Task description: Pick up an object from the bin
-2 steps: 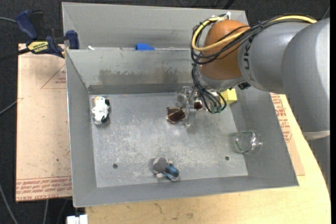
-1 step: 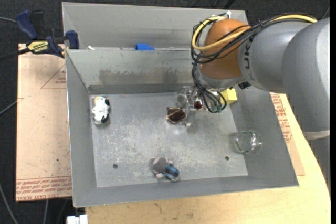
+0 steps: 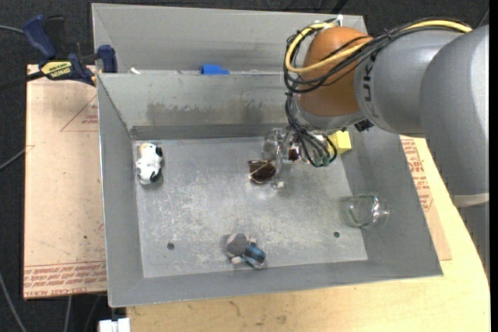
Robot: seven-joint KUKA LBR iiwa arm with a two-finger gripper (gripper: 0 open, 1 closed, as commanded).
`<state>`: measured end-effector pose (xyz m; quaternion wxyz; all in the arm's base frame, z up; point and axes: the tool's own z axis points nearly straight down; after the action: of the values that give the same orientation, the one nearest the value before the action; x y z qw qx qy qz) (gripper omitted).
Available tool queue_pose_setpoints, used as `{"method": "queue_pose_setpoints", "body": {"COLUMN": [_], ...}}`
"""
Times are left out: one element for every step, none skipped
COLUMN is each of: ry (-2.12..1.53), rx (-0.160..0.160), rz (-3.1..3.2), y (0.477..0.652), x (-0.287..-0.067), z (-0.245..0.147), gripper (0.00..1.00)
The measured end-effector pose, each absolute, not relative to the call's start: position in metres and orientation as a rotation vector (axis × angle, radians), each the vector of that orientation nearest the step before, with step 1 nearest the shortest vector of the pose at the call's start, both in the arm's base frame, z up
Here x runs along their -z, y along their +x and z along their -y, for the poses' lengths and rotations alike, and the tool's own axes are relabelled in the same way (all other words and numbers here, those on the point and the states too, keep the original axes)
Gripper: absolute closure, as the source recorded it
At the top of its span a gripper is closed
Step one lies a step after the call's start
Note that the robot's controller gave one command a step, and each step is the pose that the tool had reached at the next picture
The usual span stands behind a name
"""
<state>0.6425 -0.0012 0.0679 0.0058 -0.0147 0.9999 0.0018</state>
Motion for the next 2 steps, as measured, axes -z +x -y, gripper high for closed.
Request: {"method": "queue_pose_setpoints", "body": {"ry": [-0.046, -0.046], "rx": [-0.003, -0.003], "rz": [-3.139, -3.144], "y": [0.641, 0.640], "x": [-0.077, -0.095], "z": [0.002, 0.002], "gripper": [1.00, 1.00]}}
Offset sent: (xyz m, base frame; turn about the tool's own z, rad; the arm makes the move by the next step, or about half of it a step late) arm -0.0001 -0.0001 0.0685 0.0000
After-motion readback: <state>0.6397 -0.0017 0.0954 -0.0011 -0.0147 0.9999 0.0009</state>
